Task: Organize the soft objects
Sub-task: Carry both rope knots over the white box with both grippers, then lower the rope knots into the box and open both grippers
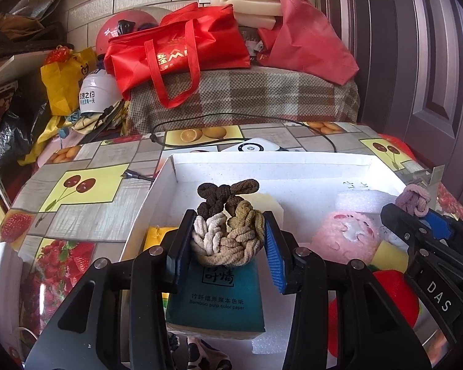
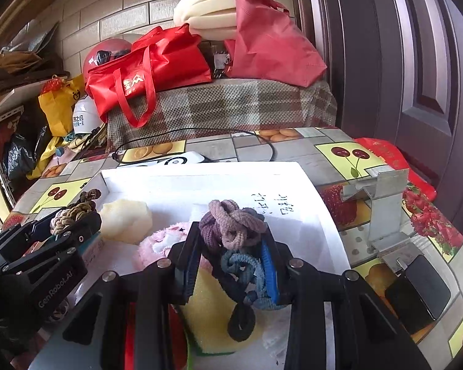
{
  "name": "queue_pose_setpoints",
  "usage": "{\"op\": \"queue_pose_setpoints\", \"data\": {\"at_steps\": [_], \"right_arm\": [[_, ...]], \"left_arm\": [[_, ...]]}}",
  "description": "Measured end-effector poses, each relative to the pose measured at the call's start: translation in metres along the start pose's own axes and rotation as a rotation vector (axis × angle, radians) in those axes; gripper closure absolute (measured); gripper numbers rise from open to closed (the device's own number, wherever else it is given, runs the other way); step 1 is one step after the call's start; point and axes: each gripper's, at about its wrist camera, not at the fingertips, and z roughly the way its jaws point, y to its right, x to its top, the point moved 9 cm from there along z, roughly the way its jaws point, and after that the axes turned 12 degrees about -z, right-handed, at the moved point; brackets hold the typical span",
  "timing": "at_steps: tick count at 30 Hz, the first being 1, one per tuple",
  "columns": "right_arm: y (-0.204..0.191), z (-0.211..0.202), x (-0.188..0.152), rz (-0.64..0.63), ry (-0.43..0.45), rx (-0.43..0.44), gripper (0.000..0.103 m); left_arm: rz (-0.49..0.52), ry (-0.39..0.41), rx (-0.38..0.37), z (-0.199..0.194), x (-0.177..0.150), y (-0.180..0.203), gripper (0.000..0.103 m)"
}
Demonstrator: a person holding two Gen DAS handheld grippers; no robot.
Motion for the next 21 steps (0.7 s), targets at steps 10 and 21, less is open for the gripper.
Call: {"op": "queue_pose_setpoints", "data": {"at_steps": [10,21], "right_arm": [[-0.004,-0.014,0.007,-0.049,0.066,-0.072,0.016],[-0.003,-0.040,0.013,-0.047,0.194,-0.096,0.000]], "left_arm": [[-0.068,0.169,0.105,-0.030,0.012,-0.021,0.010],[-0.113,0.226,0.100,-0.045,0.013,-0.031,0.000]]}}
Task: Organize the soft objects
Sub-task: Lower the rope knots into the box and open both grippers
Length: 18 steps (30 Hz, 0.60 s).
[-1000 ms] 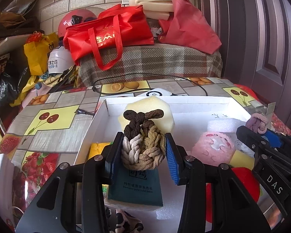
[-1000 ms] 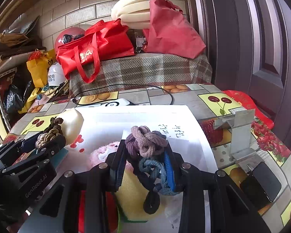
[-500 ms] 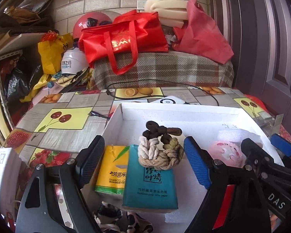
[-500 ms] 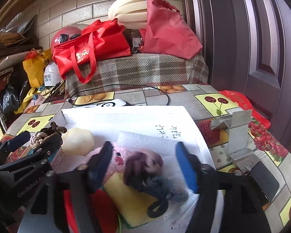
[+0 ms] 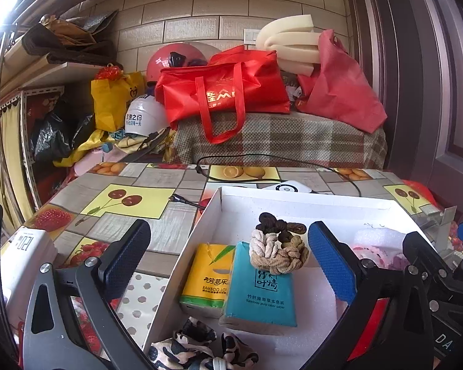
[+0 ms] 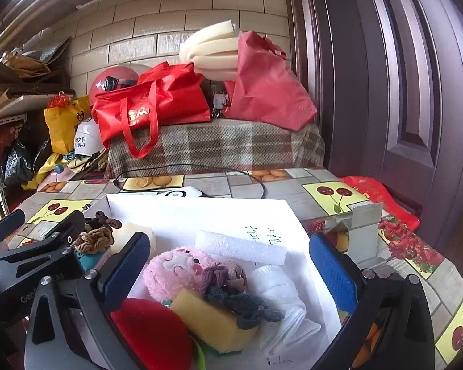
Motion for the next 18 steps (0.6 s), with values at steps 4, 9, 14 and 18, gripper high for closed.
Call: {"op": "queue_pose_setpoints", "data": {"at_steps": [4,9,14,18], "right_arm": [[0.003,-0.008,0.003,0.007,0.037,-0.012,0.000],[0.004,-0.016,0.000,0.007,0.031,-0.026,0.000],[0.006,-0.026,-0.006,0.015,0.019,-0.042,0.000],[0.009,-0.039,-0.012,0.022,0.016,-0.044,0.000]], "left_arm": [[0.009,0.008,-0.005,-0.009,-0.002,0.000,0.000],[0.003,0.006,-0.024,-0.022,-0.006,-0.004,0.000],[0.009,0.004,-0.029,-0.035,-0.010,-0.006,0.000],[0.017,0.004,-0.042,-0.050,-0.015,-0.007,0.000]]}}
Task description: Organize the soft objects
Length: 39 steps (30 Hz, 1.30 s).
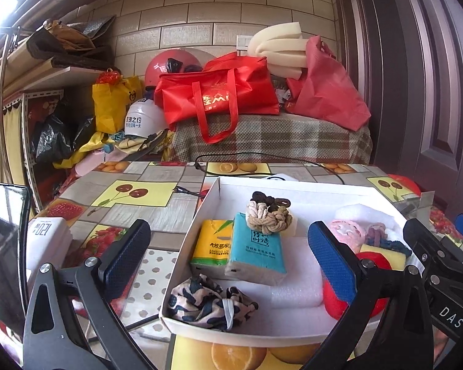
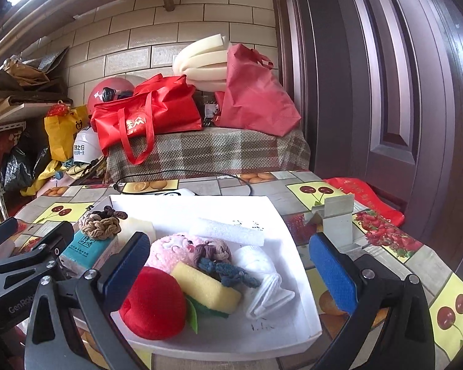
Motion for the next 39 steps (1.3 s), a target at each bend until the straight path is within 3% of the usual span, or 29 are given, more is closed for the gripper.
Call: {"op": "queue_pose_setpoints", "data": {"at_steps": [23,39], "right_arm": [[0.020,-0.068,-0.032,0.033,-0.026,0.022,0.000],[0.023,-0.108,-0.050,0.017,-0.054,0.027,0.000]], "left_arm": [[0.071,-0.031,-0.104,-0.085,-0.035,0.009,0.000],[0.058,-0.057,-0.109,-0.117,-0.049,0.003,0.000]]}}
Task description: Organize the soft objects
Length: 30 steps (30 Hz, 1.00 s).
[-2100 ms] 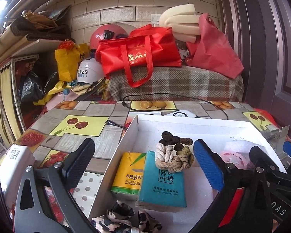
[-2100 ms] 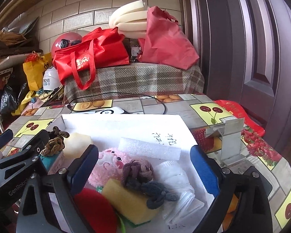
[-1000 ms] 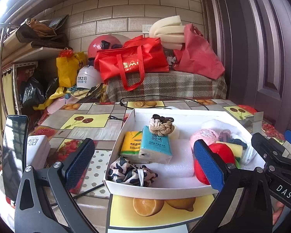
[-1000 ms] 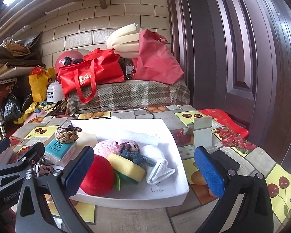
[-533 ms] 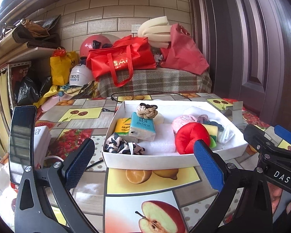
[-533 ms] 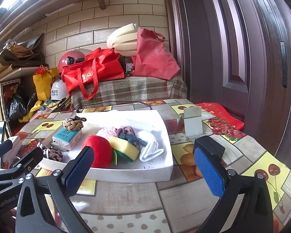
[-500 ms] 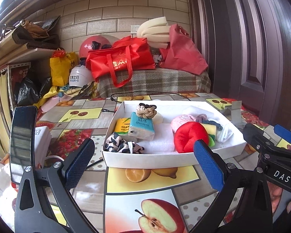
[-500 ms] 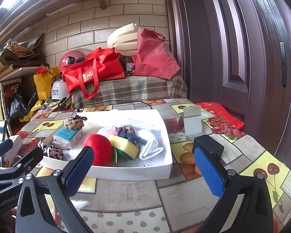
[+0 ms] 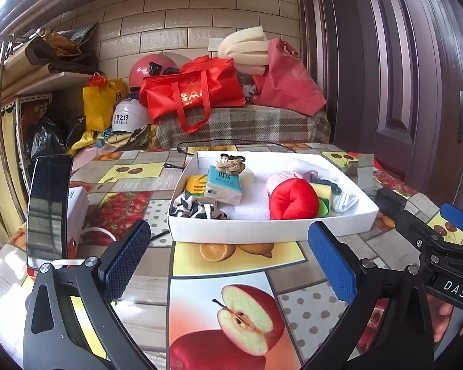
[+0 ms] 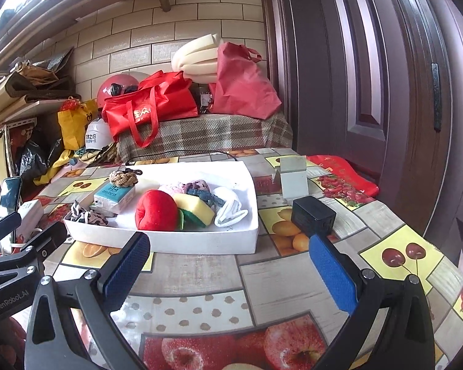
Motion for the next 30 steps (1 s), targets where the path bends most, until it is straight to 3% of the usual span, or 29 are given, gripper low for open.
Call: {"op": "queue_pose_setpoints", "data": {"at_steps": [9,13,18,21,26,30], "right_arm": [[0.002,-0.030,-0.011,0.031,0.010,0.026,0.000],[0.015,-0.040,-0.014,0.111,0.026,0.038,0.000],[0.037,-0.060,-0.011,0.218,0.093,0.042,0.000],[0.040,-0.077,-0.009,0.203,0.127,0.036,0.000],[0.061,-0.103,-0.012,0.213,0.128,-0.087,0.000],[0.075,-0.110,-0.011,0.215,0.116,-0.079,0.000]], "left_arm": [[-0.016,-0.084,0.004,-0.010,-0.017,0.000,0.000],[-0.013,-0.006,0.003,-0.033,-0.006,0.003,0.000],[0.009,0.106,0.088,-0.069,0.012,0.005,0.000],[0.013,0.130,0.114,-0.086,0.021,0.009,0.000],[-0.015,0.069,0.066,-0.098,0.025,0.019,0.000],[-0.014,0.005,0.040,-0.094,0.020,0.027,0.000]]}}
